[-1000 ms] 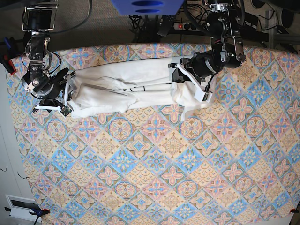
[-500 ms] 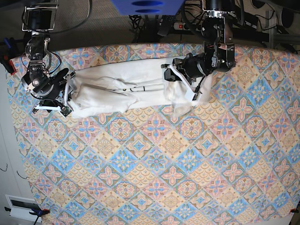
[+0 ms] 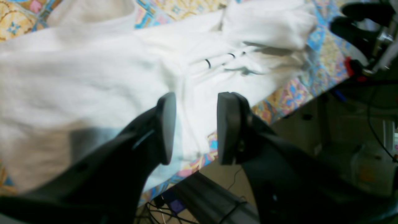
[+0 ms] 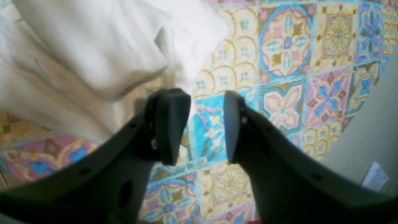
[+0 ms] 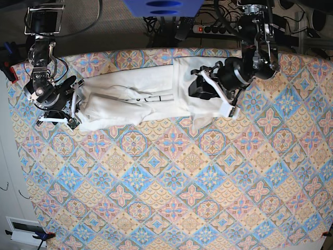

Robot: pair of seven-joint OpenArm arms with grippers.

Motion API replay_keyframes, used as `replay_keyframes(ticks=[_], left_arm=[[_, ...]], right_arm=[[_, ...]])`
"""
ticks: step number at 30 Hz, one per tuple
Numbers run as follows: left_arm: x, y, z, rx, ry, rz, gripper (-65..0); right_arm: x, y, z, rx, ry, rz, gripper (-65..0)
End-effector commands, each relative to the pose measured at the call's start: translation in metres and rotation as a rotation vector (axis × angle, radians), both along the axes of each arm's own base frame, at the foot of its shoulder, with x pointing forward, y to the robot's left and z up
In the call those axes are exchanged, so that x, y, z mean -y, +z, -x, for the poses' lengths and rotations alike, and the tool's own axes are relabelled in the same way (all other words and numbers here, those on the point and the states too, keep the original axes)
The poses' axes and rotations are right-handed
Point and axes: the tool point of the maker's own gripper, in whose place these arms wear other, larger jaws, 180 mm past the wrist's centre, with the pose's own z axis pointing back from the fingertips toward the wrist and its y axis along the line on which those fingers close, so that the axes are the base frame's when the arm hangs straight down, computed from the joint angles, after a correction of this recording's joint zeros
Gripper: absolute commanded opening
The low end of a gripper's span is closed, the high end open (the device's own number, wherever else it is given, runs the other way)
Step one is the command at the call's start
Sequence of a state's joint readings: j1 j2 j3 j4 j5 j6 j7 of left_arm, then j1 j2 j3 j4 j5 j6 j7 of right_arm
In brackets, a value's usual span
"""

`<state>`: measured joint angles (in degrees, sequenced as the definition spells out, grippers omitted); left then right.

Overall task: Fold the T-shirt properly
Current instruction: 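Lift the collar end with the left gripper and fold it toward the right gripper, then release the left gripper and reposition the right gripper on the hem end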

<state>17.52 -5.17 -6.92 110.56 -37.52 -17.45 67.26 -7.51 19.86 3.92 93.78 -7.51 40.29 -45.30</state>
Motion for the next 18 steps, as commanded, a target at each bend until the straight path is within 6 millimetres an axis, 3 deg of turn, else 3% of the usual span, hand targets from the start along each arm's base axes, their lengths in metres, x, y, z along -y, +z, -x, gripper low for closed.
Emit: replay_keyframes(ticks=[1, 5, 8, 15, 18], left_arm=[[-0.018, 0.004, -0.005, 0.027, 0.024, -0.034, -44.3], [-0.061, -0.01, -0.004, -0.01, 0.067, -0.117, -44.9], [-0.08, -0.011, -0.009, 0.008, 0.11, -0.143, -46.6], [-0.089, -0.075, -0.002, -0.154, 0.111, -0.198, -47.6], [-0.087, -0.084, -0.002, -0.137, 0.122, -0.195, -48.8]], right_arm=[[0.005, 0.013, -0.01, 0.042, 0.0, 0.014, -43.6], [0.006, 0.01, -0.008, 0.033, -0.002, 0.012, -43.5], [0.007, 0.009, -0.007, 0.026, -0.006, 0.017, -43.3], [0.014, -0.011, 0.001, -0.036, -0.034, 0.003, -43.2], [0.016, -0.011, 0.002, -0.039, -0.042, 0.003, -43.2]])
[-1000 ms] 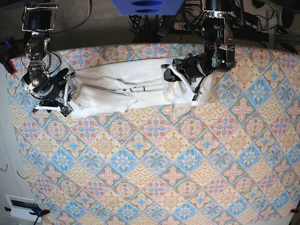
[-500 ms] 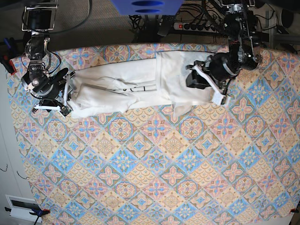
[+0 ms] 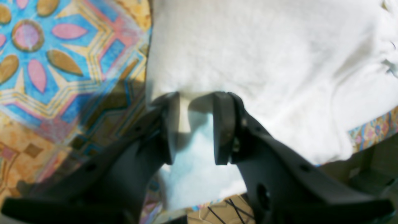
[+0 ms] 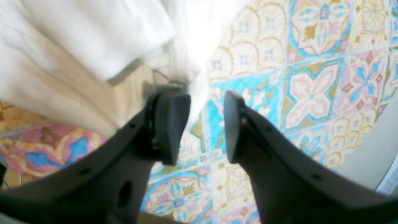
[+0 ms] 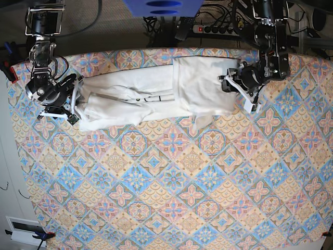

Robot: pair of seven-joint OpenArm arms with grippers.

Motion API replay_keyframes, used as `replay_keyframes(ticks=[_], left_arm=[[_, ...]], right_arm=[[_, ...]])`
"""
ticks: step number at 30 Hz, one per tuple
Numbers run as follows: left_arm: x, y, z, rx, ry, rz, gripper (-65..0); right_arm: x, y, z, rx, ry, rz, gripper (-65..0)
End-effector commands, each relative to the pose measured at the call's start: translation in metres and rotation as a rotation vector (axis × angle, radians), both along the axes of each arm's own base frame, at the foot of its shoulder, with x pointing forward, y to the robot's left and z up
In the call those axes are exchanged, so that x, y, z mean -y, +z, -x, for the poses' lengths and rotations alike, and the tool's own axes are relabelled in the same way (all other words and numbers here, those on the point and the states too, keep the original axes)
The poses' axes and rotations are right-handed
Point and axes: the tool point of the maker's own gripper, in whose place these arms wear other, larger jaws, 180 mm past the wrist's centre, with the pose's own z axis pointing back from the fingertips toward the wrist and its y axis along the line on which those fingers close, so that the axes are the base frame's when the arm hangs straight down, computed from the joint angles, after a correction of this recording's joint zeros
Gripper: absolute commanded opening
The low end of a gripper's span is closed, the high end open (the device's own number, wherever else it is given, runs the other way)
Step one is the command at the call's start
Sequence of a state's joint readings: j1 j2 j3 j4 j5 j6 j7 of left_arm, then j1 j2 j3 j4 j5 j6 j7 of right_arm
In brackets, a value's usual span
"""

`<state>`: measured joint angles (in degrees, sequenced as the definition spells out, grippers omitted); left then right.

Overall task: Fold the T-shirt properly
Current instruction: 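Release the left gripper and reposition the right gripper on the hem end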

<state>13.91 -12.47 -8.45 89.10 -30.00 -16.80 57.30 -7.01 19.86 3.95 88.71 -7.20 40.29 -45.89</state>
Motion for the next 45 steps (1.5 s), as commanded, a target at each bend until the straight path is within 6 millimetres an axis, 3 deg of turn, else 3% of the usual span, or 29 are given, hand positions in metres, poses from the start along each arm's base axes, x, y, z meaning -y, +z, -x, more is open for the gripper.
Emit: replay_keyframes(ticks=[1, 5, 9, 12, 16, 18, 33, 41, 45], left_arm=[[-0.001, 0.005, -0.007, 0.03, 0.0, 0.002, -48.8], [-0.006, -0.014, 0.004, -0.032, 0.024, 0.011, -48.8], [-0.006, -0.018, 0.008, -0.047, 0.029, 0.015, -48.8], [-0.006, -0.018, 0.008, -0.047, 0.031, 0.019, -48.8], [-0.005, -0.018, 0.008, -0.047, 0.031, 0.02, -48.8], [-0.005, -0.018, 0.008, -0.047, 0.031, 0.02, -48.8], [-0.005, -0.017, 0.007, -0.044, 0.028, 0.022, -48.8], [-0.005, -0.017, 0.007, -0.044, 0.027, 0.022, -48.8], [-0.005, -0.017, 0.007, -0.044, 0.027, 0.022, -48.8]], right_arm=[[0.013, 0.013, -0.01, 0.039, -0.022, 0.021, -43.2], [0.035, 0.015, 0.0, 0.007, -0.112, 0.029, -43.2], [0.021, 0.022, -0.005, 0.029, -0.178, -0.154, -42.2], [0.009, 0.03, -0.02, 0.06, -0.217, -0.305, -35.3], [0.001, 0.025, -0.024, 0.046, -0.26, -0.431, -23.2], [0.001, 0.022, -0.027, 0.04, -0.274, -0.456, -20.7], [0.009, -0.009, -0.042, -0.048, -0.385, -0.537, -20.1], [0.009, -0.027, -0.03, -0.102, -0.424, -0.559, -20.1], [-0.007, -0.034, -0.026, -0.139, -0.377, -0.55, -20.1]])
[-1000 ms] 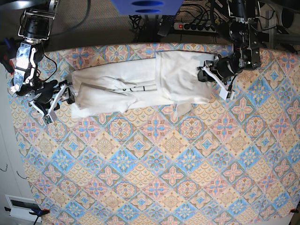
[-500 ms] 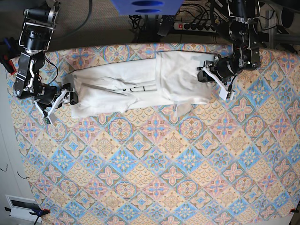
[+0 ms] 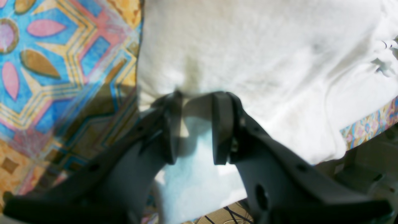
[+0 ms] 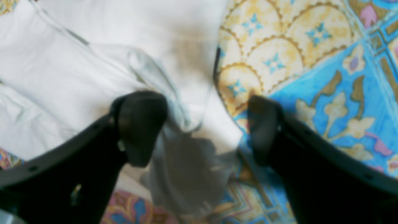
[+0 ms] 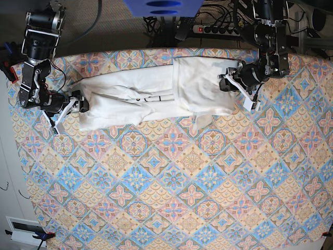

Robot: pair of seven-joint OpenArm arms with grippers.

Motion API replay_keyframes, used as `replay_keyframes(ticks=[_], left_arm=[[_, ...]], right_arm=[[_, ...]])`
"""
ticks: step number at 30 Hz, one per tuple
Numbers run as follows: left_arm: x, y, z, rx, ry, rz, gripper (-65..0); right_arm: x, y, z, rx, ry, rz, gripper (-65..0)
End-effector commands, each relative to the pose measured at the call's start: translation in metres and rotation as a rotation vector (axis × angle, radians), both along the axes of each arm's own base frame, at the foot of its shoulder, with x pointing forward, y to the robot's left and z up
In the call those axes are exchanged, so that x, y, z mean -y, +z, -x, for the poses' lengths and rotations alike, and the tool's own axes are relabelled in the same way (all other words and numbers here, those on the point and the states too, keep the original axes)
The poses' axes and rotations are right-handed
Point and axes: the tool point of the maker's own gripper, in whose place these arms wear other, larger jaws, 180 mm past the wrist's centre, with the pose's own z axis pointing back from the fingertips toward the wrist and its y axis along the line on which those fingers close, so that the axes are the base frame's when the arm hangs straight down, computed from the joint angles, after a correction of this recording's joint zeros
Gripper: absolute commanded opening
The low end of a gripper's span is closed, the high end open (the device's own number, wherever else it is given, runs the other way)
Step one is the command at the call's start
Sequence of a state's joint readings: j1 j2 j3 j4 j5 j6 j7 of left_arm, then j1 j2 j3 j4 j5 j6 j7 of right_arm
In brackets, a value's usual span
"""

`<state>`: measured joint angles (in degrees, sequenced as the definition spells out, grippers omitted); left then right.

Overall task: Fold the T-shirt properly
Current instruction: 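Release the left gripper and reposition the right gripper on the hem end, then lift the hem end with the right gripper and fold it over the collar fold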

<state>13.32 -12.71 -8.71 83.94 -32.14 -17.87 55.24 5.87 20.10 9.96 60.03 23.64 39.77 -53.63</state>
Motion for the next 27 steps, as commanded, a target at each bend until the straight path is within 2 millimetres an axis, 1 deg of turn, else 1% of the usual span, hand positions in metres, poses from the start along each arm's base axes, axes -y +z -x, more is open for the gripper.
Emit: replay_keyframes(ticks=[1, 3, 5, 7, 9, 12, 13, 14, 16, 19, 20, 21, 25, 27], left_arm=[[-0.003, -0.002, 0.002, -0.015, -0.005, -0.022, -48.8], [-0.003, -0.002, 0.002, -0.015, -0.005, -0.022, -48.8], [-0.003, -0.001, 0.001, -0.014, -0.005, -0.022, -48.8], [-0.003, -0.001, 0.001, -0.013, -0.005, -0.021, -48.8], [-0.003, -0.001, 0.001, -0.013, -0.005, -0.021, -48.8], [-0.003, -0.001, 0.001, -0.012, -0.005, -0.021, -48.8], [-0.003, -0.001, 0.001, -0.012, -0.005, -0.021, -48.8], [-0.003, 0.0, -0.001, -0.009, -0.005, -0.021, -48.8], [-0.003, 0.001, -0.002, -0.006, -0.005, -0.021, -48.8], [-0.002, 0.001, -0.003, -0.004, -0.005, -0.02, -48.8], [-0.002, 0.001, -0.003, -0.003, -0.005, -0.02, -48.8], [-0.002, 0.002, -0.004, -0.001, -0.004, -0.02, -48.8], [-0.001, 0.003, -0.006, 0.006, -0.006, -0.017, -48.8], [0.006, 0.009, -0.011, 0.028, -0.009, -0.006, -48.8]], right_arm=[[-0.005, 0.005, -0.006, 0.018, 0.022, -0.005, -20.2], [-0.016, -0.006, 0.01, -0.019, 0.038, -0.023, -20.3], [-0.022, -0.009, 0.018, -0.028, 0.041, -0.046, -20.3], [-0.029, -0.01, 0.021, -0.028, 0.036, -0.077, -20.4], [-0.049, -0.013, 0.023, -0.031, 0.053, -0.124, -20.4], [-0.06, -0.013, 0.024, -0.032, 0.071, -0.155, -20.7], [-0.062, -0.013, 0.024, -0.033, 0.075, -0.158, -21.9], [-0.063, -0.013, 0.025, -0.036, 0.075, -0.16, -24.8], [-0.063, -0.012, 0.025, -0.035, 0.077, -0.158, -34.3], [-0.061, -0.01, 0.021, -0.027, 0.07, -0.158, -54.8], [-0.061, -0.01, 0.021, -0.027, 0.07, -0.158, -60.7], [-0.061, -0.01, 0.021, -0.027, 0.07, -0.158, -64.8], [-0.059, -0.008, 0.018, -0.018, 0.069, -0.155, -64.8], [-0.053, -0.004, 0.013, 0.002, 0.043, -0.157, -65.0]])
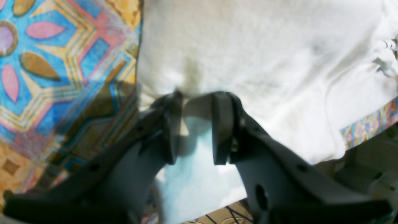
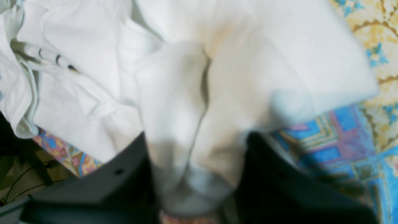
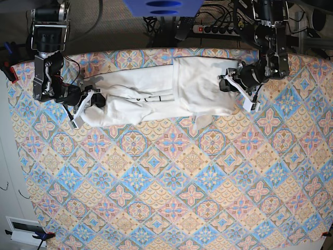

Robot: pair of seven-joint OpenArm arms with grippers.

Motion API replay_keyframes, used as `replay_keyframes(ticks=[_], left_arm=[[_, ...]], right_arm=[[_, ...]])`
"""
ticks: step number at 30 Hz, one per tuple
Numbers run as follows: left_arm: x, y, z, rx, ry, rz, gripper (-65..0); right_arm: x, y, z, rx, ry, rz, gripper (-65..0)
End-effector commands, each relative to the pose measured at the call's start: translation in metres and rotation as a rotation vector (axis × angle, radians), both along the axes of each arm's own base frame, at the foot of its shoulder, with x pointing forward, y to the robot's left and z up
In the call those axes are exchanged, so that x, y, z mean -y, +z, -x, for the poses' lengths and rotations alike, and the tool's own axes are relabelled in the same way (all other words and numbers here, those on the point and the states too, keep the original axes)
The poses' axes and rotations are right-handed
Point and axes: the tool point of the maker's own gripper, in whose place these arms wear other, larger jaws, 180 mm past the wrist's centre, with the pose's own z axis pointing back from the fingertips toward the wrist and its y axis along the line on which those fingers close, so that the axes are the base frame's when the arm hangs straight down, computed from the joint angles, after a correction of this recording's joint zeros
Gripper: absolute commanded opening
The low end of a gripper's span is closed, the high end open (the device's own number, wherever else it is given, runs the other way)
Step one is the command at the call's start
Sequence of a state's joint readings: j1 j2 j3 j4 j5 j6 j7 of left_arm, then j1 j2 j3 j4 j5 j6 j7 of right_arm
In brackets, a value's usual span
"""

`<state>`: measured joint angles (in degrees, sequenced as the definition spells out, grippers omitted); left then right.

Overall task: Fold the T-shirt properly
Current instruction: 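Lift the hem end with the right gripper and fold it over the collar fold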

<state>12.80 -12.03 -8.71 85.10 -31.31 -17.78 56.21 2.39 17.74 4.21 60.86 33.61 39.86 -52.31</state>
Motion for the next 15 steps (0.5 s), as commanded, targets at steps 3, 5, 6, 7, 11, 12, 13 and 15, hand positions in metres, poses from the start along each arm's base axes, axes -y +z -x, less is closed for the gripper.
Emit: replay_keyframes(ticks=[3, 5, 6, 7, 11, 12, 13, 15], left_arm=[[0.014, 0.017, -0.014, 0.062, -0.004, 0.018, -48.7], [0.018, 0.022, -0.018, 0.08, -0.008, 0.025, -48.5], [0.023, 0.024, -0.02, 0.088, -0.007, 0.036, -48.2], [0.026, 0.027, -0.023, 0.097, -0.006, 0.042, -48.0], [0.036, 0.035, -0.035, 0.127, 0.0, 0.076, -48.0], [0.039, 0.037, -0.037, 0.133, 0.007, 0.103, -47.9], [0.042, 0.04, -0.038, 0.139, 0.013, 0.128, -47.9], [0.043, 0.049, -0.042, 0.162, 0.019, 0.154, -47.9]], right_arm=[[0.026, 0.014, -0.017, 0.04, -0.051, 0.032, -65.0], [0.034, 0.021, -0.027, 0.064, -0.079, 0.033, -65.0], [0.039, 0.024, -0.031, 0.073, -0.088, 0.038, -65.0], [0.047, 0.028, -0.034, 0.081, -0.093, 0.052, -65.0], [0.06, 0.037, -0.049, 0.104, -0.085, 0.108, -65.0], [0.063, 0.039, -0.052, 0.11, -0.085, 0.123, -65.0], [0.068, 0.042, -0.055, 0.116, -0.095, 0.136, -65.0], [0.078, 0.045, -0.058, 0.125, -0.115, 0.154, -65.0]])
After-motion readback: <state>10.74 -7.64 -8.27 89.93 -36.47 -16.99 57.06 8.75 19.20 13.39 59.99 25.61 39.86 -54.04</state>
